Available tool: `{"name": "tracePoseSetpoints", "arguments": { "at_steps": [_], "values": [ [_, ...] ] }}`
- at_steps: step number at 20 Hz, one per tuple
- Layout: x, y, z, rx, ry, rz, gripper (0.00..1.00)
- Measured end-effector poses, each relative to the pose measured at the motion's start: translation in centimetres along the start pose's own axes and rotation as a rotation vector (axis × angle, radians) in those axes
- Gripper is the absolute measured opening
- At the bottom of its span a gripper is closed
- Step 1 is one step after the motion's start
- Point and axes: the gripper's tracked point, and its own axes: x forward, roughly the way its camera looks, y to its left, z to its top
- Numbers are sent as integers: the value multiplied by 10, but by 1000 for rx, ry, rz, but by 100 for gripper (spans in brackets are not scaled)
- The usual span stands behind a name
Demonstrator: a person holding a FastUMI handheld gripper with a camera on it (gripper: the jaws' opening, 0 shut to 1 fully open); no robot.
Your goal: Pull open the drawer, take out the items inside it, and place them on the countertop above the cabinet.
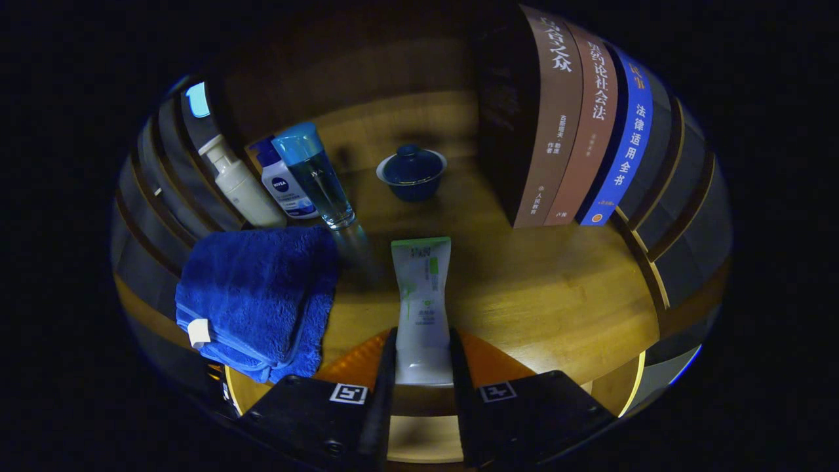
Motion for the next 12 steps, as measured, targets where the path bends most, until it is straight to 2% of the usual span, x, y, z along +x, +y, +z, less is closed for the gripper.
{"name": "tracePoseSetpoints", "arguments": {
  "at_steps": [3, 5, 7, 12],
  "values": [
    [-4, -2, -3, 3, -4, -5, 90],
    [-6, -4, -5, 15, -5, -1, 90],
    [-14, -6, -6, 21, -12, 5, 100],
    [-50, -4, -6, 7, -118, 22, 99]
  ]
}}
